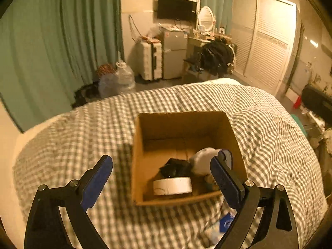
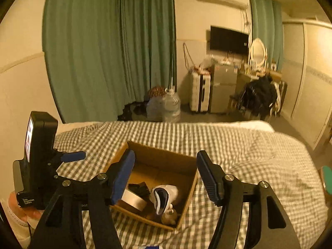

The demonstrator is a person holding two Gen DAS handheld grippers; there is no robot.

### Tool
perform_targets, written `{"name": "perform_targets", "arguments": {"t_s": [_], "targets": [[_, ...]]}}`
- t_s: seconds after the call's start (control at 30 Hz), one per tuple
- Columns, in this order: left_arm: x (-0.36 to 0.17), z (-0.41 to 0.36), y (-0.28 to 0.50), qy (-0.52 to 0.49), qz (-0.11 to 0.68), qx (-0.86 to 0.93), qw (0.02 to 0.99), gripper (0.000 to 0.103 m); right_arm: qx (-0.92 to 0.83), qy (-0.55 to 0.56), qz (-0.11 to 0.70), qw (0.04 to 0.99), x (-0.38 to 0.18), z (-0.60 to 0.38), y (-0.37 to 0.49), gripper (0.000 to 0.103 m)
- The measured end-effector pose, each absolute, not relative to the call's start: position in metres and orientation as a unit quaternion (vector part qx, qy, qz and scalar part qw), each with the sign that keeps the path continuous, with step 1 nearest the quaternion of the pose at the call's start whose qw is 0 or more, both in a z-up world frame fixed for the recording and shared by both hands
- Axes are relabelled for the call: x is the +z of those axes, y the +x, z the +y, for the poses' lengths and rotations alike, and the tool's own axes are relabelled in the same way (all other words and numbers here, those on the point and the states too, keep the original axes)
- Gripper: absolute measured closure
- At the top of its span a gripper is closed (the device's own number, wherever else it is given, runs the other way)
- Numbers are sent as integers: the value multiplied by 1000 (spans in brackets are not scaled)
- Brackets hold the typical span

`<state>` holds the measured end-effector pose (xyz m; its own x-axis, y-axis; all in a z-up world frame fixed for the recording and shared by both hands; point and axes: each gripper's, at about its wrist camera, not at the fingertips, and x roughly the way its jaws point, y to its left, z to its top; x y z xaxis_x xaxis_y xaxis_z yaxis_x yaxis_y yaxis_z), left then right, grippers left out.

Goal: Organize objects
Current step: 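Grasp the white earbuds case with the left tool while the right grasps the white bottle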

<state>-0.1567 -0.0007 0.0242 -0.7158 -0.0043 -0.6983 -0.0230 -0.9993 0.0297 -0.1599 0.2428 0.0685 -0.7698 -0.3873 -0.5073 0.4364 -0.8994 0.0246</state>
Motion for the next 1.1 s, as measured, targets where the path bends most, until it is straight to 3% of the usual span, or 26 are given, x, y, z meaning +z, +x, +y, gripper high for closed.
{"name": "perform_targets", "arguments": {"t_s": [0.27,0.63,0.87,1.1], "targets": [[20,-11,-70,-366,7,929,-49,5,-933,254,92,238,86,240,-82,33],[-67,-9,-12,-403,-13,912,-80,5,-903,307,145,264,-10,236,-20,31],[-124,18,4,-460,6,888,-17,5,-890,352,147,251,-73,237,-20,31],[-157,44,1,-497,52,866,24,20,-880,394,112,241,-109,247,-30,31]]}}
